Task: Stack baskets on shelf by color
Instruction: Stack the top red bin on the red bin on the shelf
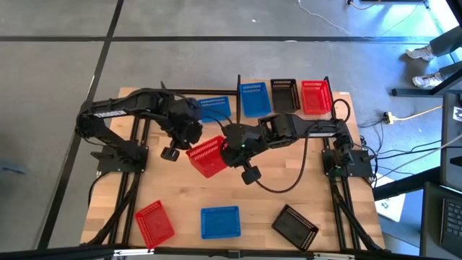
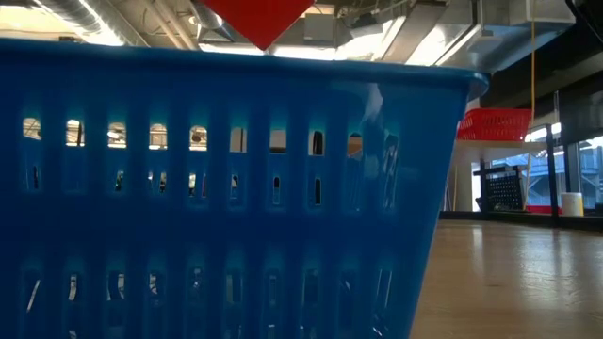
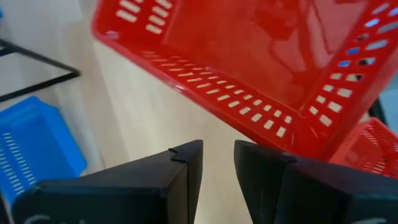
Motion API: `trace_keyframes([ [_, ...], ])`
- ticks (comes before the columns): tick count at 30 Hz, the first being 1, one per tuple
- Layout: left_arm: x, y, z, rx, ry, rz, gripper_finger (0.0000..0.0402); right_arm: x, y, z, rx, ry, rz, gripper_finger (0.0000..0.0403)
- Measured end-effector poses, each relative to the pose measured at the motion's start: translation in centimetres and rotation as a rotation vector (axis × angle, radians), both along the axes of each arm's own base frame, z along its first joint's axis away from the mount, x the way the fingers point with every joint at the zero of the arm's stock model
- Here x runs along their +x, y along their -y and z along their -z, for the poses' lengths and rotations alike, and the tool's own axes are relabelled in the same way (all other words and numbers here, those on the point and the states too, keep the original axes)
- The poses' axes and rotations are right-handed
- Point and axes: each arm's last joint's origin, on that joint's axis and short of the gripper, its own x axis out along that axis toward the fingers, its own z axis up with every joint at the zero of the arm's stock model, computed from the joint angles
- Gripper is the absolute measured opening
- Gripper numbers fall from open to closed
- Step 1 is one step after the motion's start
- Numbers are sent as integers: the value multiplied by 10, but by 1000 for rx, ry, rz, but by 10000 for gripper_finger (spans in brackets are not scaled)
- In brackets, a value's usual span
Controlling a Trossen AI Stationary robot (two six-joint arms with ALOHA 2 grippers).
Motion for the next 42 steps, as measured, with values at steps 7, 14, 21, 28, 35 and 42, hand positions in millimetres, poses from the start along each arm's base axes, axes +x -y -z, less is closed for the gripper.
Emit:
trace_keyframes([
  [7,-15,6,-10,21,42,-30,85,-1,1,0,1,-13,26,0],
  [14,-27,11,-18,-8,78,-39,85,-2,6,2,-45,-31,79,0],
  [21,-35,17,-24,-27,104,-18,85,-3,11,3,-50,-43,148,0],
  [28,-38,14,-25,24,113,-97,85,-3,16,3,-123,-23,302,0],
  [35,-59,6,-37,124,184,-235,85,-22,20,-6,-130,-53,457,0],
  [42,-86,-1,-51,156,295,-376,85,-40,24,-17,-146,1,688,0],
])
